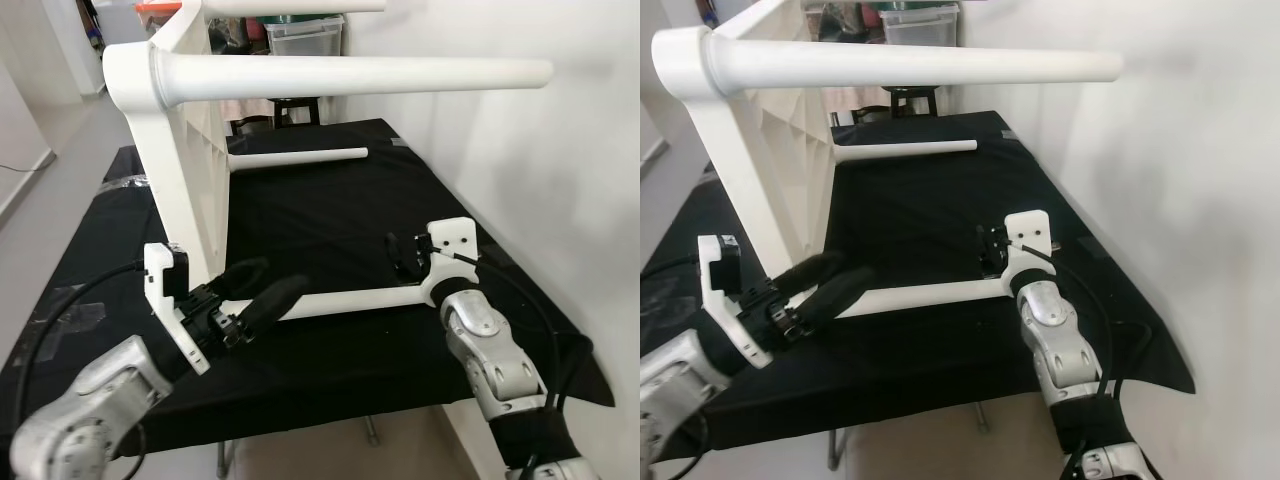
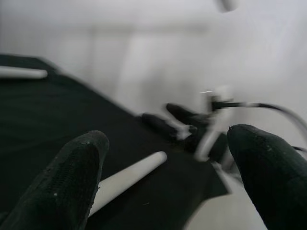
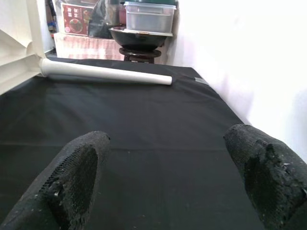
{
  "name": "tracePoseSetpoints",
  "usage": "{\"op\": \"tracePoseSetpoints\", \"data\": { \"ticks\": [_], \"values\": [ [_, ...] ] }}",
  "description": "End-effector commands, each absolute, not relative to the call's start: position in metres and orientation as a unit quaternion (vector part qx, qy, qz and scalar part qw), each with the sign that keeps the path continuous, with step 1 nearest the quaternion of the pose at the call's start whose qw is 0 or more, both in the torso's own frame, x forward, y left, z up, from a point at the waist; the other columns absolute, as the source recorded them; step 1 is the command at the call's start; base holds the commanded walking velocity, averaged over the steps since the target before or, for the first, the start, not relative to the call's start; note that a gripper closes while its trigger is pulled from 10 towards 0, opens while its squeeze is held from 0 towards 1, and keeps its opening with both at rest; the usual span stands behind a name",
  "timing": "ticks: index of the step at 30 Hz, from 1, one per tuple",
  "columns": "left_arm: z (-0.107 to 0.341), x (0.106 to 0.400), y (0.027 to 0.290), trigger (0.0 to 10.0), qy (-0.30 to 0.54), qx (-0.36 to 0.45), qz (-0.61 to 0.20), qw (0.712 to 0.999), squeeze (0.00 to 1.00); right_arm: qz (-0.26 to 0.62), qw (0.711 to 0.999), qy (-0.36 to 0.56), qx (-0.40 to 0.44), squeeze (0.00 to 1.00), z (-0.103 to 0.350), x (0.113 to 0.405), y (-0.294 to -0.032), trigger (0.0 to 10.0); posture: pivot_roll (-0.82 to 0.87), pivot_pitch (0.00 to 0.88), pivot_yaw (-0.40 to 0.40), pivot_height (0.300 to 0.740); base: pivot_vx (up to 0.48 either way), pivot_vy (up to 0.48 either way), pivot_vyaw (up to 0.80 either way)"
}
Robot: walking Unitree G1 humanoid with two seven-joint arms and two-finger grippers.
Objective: Building children table
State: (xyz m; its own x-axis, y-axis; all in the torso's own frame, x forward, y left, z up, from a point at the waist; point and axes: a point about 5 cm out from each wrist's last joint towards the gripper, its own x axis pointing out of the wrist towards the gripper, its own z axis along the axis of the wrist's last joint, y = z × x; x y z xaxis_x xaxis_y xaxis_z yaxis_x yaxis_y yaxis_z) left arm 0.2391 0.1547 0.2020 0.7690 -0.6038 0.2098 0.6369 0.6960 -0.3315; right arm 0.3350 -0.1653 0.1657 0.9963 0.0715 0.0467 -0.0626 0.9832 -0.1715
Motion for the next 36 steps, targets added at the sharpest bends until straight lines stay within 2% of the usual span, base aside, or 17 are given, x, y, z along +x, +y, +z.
{"op": "tracePoseSetpoints", "data": {
  "ticks": [1,4,8,10,24,25,26,27,36],
  "values": [
    [0.19,0.246,0.161,10.0,-0.031,-0.191,-0.286,0.939,0.0,0.041,0.994,-0.028,-0.095,0.0,0.164,0.335,-0.164,10.0,-0.01,0.0,0.014,0.74,0.0,0.0,0.0],
    [0.182,0.248,0.164,10.0,-0.029,-0.19,-0.257,0.947,0.0,0.047,0.993,-0.028,-0.103,0.0,0.161,0.335,-0.163,10.0,-0.01,0.0,0.016,0.74,0.0,-0.472,0.0],
    [0.166,0.254,0.184,10.0,-0.023,-0.179,-0.139,0.974,0.0,0.051,0.992,-0.021,-0.115,0.0,0.153,0.333,-0.164,10.0,-0.01,0.0,0.014,0.74,0.0,-0.236,0.0],
    [0.155,0.254,0.185,10.0,-0.005,-0.168,-0.116,0.979,0.0,0.052,0.992,-0.019,-0.117,0.0,0.15,0.332,-0.163,10.0,-0.01,0.0,0.012,0.74,0.0,0.0,0.0],
    [0.134,0.244,0.157,10.0,0.016,-0.108,-0.16,0.981,0.0,0.068,0.991,-0.003,-0.114,0.0,0.137,0.324,-0.156,10.0,-0.02,0.0,0.005,0.74,0.0,0.0,0.0],
    [0.133,0.243,0.157,6.2,0.013,-0.102,-0.162,0.981,0.0,0.071,0.991,-0.002,-0.113,0.0,0.136,0.323,-0.153,10.0,-0.02,0.0,0.005,0.74,0.0,0.0,0.0],
    [0.133,0.243,0.157,6.2,0.013,-0.102,-0.162,0.981,0.0,0.071,0.991,-0.002,-0.113,0.0,0.136,0.323,-0.153,10.0,-0.02,0.0,0.005,0.74,0.0,0.0,0.0],
    [0.132,0.243,0.157,0.0,0.009,-0.102,-0.162,0.982,0.0,0.074,0.991,-0.001,-0.112,0.0,0.135,0.322,-0.152,10.0,-0.02,0.0,0.006,0.74,0.0,0.0,0.0],
    [0.131,0.248,0.154,0.0,-0.003,-0.064,-0.169,0.984,0.0,0.063,0.992,-0.007,-0.111,0.0,0.139,0.33,-0.154,10.0,-0.02,0.0,0.005,0.74,0.0,0.0,0.0]
  ]
}}
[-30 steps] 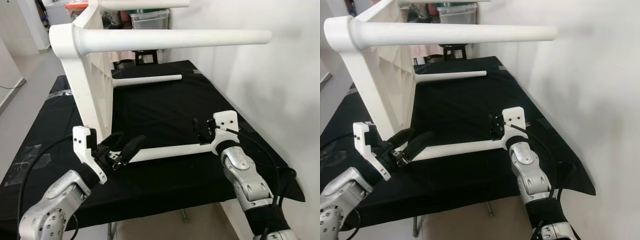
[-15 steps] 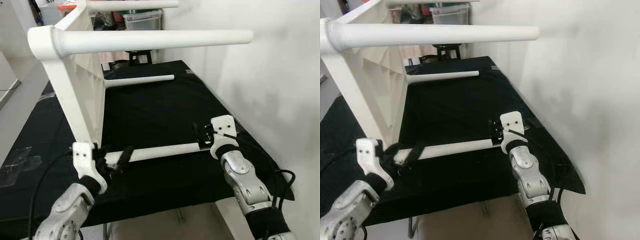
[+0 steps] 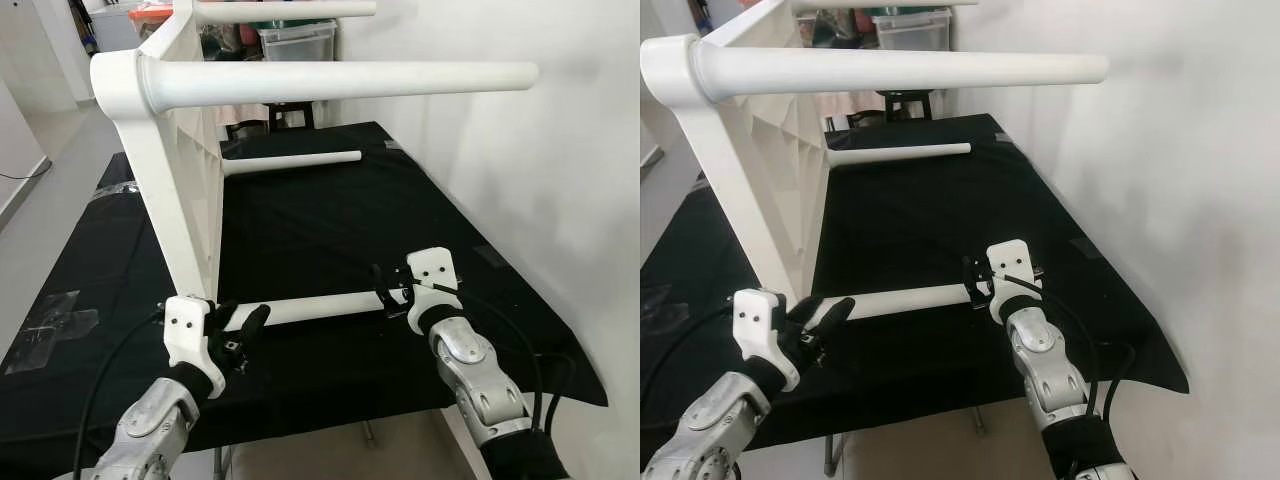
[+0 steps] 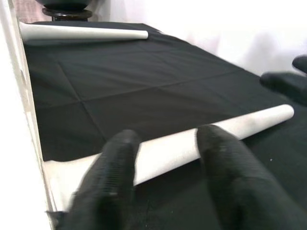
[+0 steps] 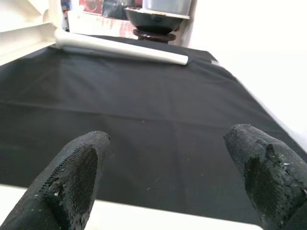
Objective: Building children table
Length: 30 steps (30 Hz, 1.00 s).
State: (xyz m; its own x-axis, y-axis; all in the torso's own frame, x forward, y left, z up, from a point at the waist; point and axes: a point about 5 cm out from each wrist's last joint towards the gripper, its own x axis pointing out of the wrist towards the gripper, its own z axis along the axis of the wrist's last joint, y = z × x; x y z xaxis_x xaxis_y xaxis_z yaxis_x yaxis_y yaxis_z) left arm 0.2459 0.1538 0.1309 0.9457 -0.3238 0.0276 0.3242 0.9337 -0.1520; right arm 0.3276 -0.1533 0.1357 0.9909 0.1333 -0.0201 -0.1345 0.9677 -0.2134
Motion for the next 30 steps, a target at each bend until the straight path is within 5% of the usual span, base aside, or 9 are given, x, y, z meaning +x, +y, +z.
{"op": "tracePoseSetpoints", "data": {
  "ticks": [1,18,19,30],
  "values": [
    [0.131,0.248,0.152,0.0,-0.004,-0.061,-0.172,0.983,0.0,0.058,0.992,-0.009,-0.111,0.0,0.141,0.332,-0.156,10.0,-0.02,0.0,0.007,0.74,0.0,0.0,0.0],
    [0.116,0.254,0.152,0.0,0.019,-0.009,-0.138,0.99,0.0,0.052,0.992,-0.009,-0.11,0.0,0.139,0.337,-0.16,10.0,-0.03,0.0,0.006,0.74,0.0,0.0,0.0],
    [0.114,0.254,0.153,10.0,0.026,-0.002,-0.134,0.991,0.0,0.054,0.993,-0.006,-0.109,0.0,0.137,0.337,-0.16,10.0,-0.02,0.0,0.006,0.74,0.0,0.0,0.0],
    [0.111,0.246,0.154,10.0,0.017,0.006,-0.124,0.992,0.0,0.106,0.994,-0.001,-0.034,0.0,0.12,0.31,-0.146,10.0,-0.03,0.0,0.015,0.74,0.0,-0.172,0.0]
  ]
}}
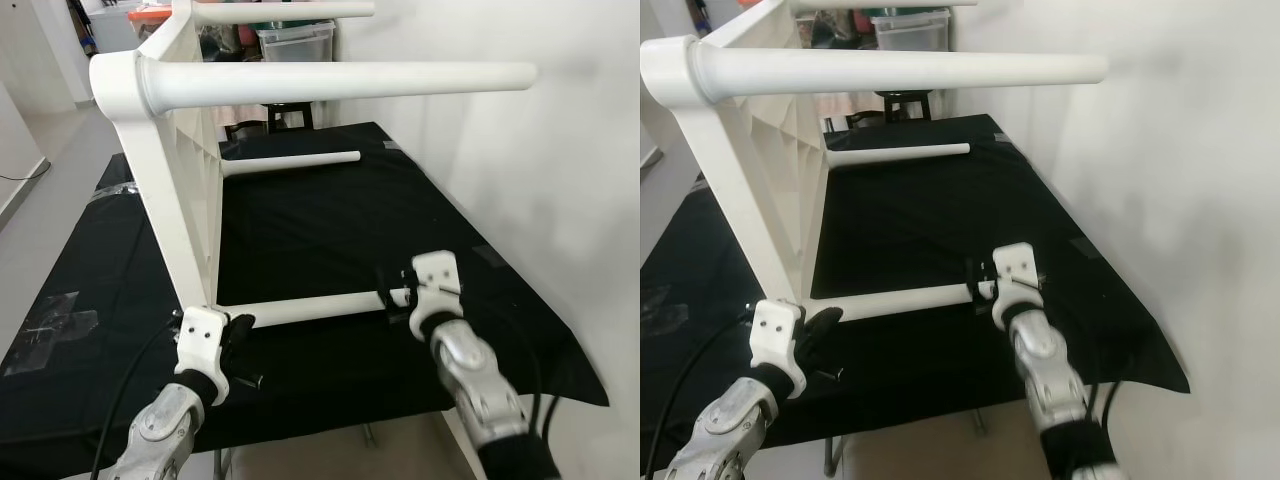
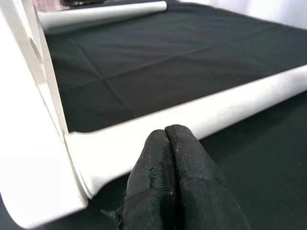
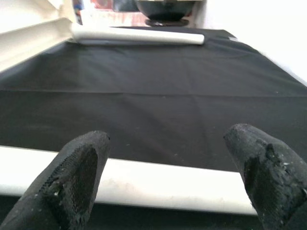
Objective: Building children table
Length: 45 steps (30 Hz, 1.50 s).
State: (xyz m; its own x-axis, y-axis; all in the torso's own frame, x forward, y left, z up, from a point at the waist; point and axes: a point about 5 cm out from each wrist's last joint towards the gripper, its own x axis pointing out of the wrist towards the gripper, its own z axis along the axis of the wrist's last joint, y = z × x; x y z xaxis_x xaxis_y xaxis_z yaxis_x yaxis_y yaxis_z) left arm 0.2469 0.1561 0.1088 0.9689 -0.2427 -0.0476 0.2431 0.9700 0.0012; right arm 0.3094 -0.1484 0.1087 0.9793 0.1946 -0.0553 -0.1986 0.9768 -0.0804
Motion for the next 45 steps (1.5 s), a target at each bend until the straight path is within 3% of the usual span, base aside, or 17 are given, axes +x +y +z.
{"op": "tracePoseSetpoints", "data": {
  "ticks": [1,6,16,25,33,45],
  "values": [
    [0.111,0.245,0.154,10.0,0.016,0.006,-0.124,0.992,0.0,0.112,0.993,-0.002,-0.033,0.0,0.119,0.307,-0.144,10.0,-0.03,0.0,0.016,0.74,0.0,-0.472,0.0],
    [0.111,0.249,0.152,10.0,0.012,0.002,-0.119,0.993,0.0,0.122,0.992,-0.003,-0.04,0.0,0.118,0.303,-0.141,10.0,-0.04,0.0,0.026,0.74,0.0,-0.472,0.0],
    [0.113,0.252,0.159,10.0,0.006,0.008,-0.096,0.995,0.0,0.117,0.988,-0.046,-0.093,0.0,0.139,0.317,-0.152,10.0,-0.04,0.0,0.028,0.74,0.0,0.0,0.06],
    [0.117,0.254,0.17,10.0,0.0,0.006,-0.072,0.997,0.0,0.125,0.988,-0.062,-0.065,0.0,0.148,0.318,-0.155,10.0,-0.04,0.0,0.025,0.74,0.0,0.0,0.52],
    [0.117,0.254,0.169,10.0,-0.001,0.006,-0.072,0.997,0.0,0.13,0.982,-0.057,-0.124,0.0,0.145,0.318,-0.154,10.0,-0.04,0.0,0.031,0.74,0.249,0.0,0.44],
    [0.118,0.255,0.163,10.0,-0.001,-0.009,-0.093,0.996,0.0,0.148,0.983,-0.05,-0.098,0.0,0.142,0.317,-0.145,10.0,-0.04,0.0,0.029,0.74,0.267,0.0,0.2]
  ]
}}
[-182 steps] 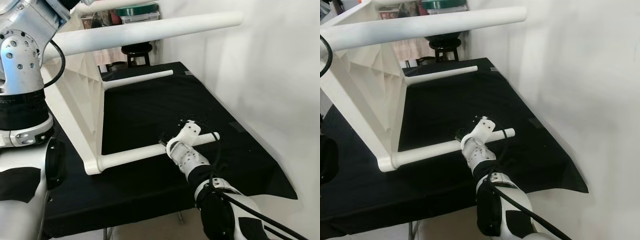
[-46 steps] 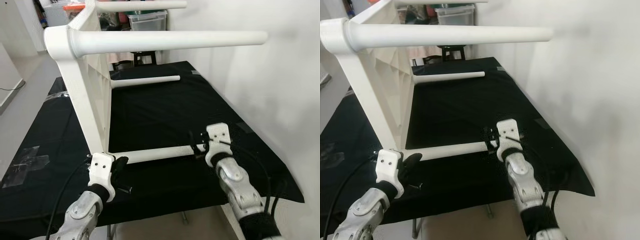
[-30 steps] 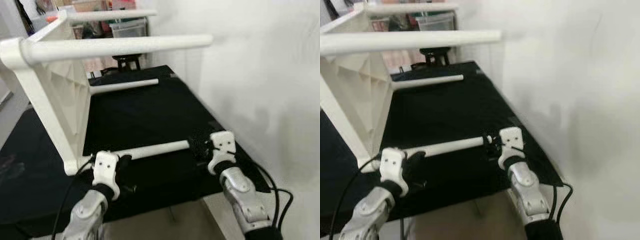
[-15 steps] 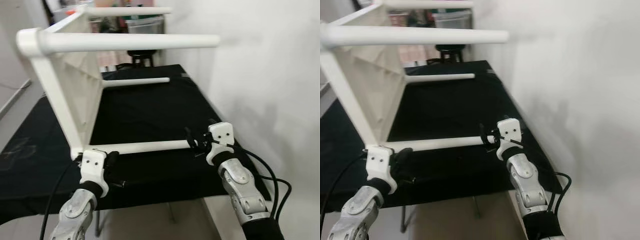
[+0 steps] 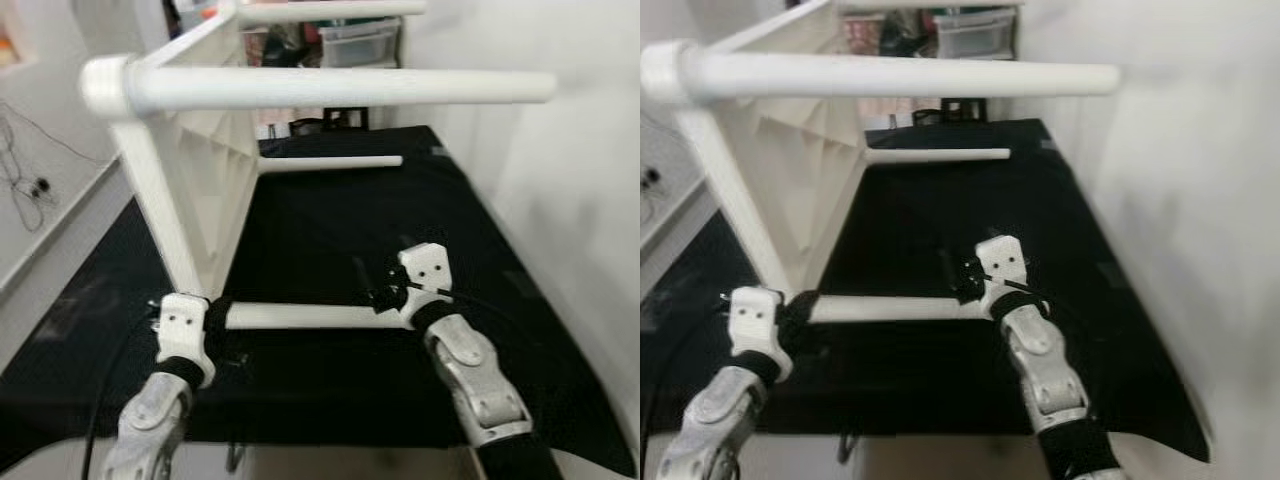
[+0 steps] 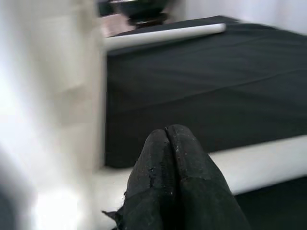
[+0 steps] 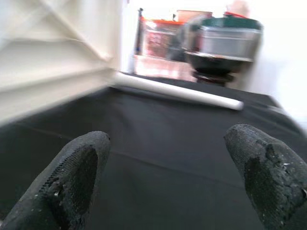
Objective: Building children table
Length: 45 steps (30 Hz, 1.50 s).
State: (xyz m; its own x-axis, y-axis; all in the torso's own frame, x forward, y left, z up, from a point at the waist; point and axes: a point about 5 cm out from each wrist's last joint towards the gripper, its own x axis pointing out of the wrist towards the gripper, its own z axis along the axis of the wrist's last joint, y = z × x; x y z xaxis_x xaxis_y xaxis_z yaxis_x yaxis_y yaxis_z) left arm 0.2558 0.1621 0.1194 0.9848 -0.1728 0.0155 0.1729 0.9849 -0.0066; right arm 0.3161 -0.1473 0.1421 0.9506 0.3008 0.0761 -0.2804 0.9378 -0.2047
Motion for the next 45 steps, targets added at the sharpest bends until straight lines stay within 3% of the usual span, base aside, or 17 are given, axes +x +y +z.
{"op": "tracePoseSetpoints", "data": {
  "ticks": [1,7,12,14,16,20,21,23,24,26,28,31,41,45],
  "values": [
    [0.118,0.255,0.163,10.0,-0.001,-0.009,-0.093,0.996,0.0,0.148,0.983,-0.05,-0.098,0.0,0.142,0.317,-0.145,10.0,-0.04,0.0,0.029,0.74,0.262,0.0,0.0],
    [0.115,0.253,0.159,10.0,0.008,-0.018,-0.105,0.994,0.0,0.164,0.979,-0.057,-0.107,0.0,0.146,0.315,-0.146,10.0,-0.04,0.0,0.03,0.74,0.175,0.0,0.0],
    [0.108,0.244,0.165,10.0,0.024,-0.004,-0.072,0.997,0.0,0.225,0.955,-0.124,-0.148,0.0,0.172,0.301,-0.159,10.0,-0.04,0.0,0.034,0.74,0.0,0.0,0.0],
    [0.106,0.241,0.167,10.0,0.028,-0.009,-0.066,0.997,0.0,0.22,0.948,-0.145,-0.177,0.0,0.18,0.297,-0.167,10.0,-0.04,0.0,0.034,0.74,0.0,0.0,0.0],
    [0.1,0.23,0.174,10.0,0.04,-0.019,-0.05,0.998,0.0,0.161,0.931,-0.194,-0.264,0.0,0.208,0.283,-0.198,10.0,-0.05,0.0,0.039,0.74,0.0,0.0,0.0],
    [0.097,0.227,0.18,10.0,0.049,-0.023,-0.041,0.998,0.0,0.129,0.92,-0.219,-0.299,0.0,0.225,0.273,-0.209,10.0,-0.08,0.0,0.053,0.74,0.0,0.0,0.0],
    [0.097,0.227,0.18,10.0,0.049,-0.023,-0.041,0.998,0.0,0.129,0.92,-0.219,-0.299,0.0,0.225,0.273,-0.209,10.0,-0.08,0.0,0.053,0.74,0.0,0.0,0.0],
    [0.094,0.228,0.187,10.0,0.056,-0.027,-0.031,0.998,0.0,0.121,0.879,-0.262,-0.38,0.0,0.247,0.254,-0.204,10.0,-0.1,0.0,0.079,0.74,0.0,0.0,0.0],
    [0.094,0.228,0.187,10.0,0.056,-0.027,-0.031,0.998,0.0,0.121,0.879,-0.262,-0.38,0.0,0.247,0.254,-0.204,10.0,-0.1,0.0,0.079,0.74,0.0,0.0,0.0],
    [0.093,0.232,0.19,10.0,0.059,-0.028,-0.027,0.997,0.0,0.129,0.829,-0.298,-0.456,0.0,0.26,0.24,-0.191,10.0,-0.12,0.0,0.097,0.74,0.0,0.0,0.0],
    [0.093,0.232,0.19,10.0,0.059,-0.028,-0.027,0.997,0.0,0.129,0.829,-0.298,-0.456,0.0,0.26,0.24,-0.191,10.0,-0.12,0.0,0.097,0.74,0.0,0.0,0.0],
    [0.094,0.237,0.188,10.0,0.058,-0.027,-0.033,0.997,0.0,0.133,0.783,-0.322,-0.515,0.0,0.267,0.232,-0.183,10.0,-0.13,0.0,0.112,0.74,0.0,0.0,0.0],
    [0.099,0.243,0.188,10.0,0.049,-0.014,-0.044,0.998,0.0,0.132,0.742,-0.379,-0.537,0.0,0.289,0.238,-0.17,10.0,-0.12,0.0,0.12,0.74,0.0,0.0,0.0],
    [0.102,0.246,0.188,10.0,0.038,-0.019,-0.034,0.999,0.0,0.115,0.716,-0.393,-0.565,0.0,0.31,0.259,-0.164,10.0,-0.1,0.0,0.103,0.74,0.0,0.0,0.0]
  ]
}}
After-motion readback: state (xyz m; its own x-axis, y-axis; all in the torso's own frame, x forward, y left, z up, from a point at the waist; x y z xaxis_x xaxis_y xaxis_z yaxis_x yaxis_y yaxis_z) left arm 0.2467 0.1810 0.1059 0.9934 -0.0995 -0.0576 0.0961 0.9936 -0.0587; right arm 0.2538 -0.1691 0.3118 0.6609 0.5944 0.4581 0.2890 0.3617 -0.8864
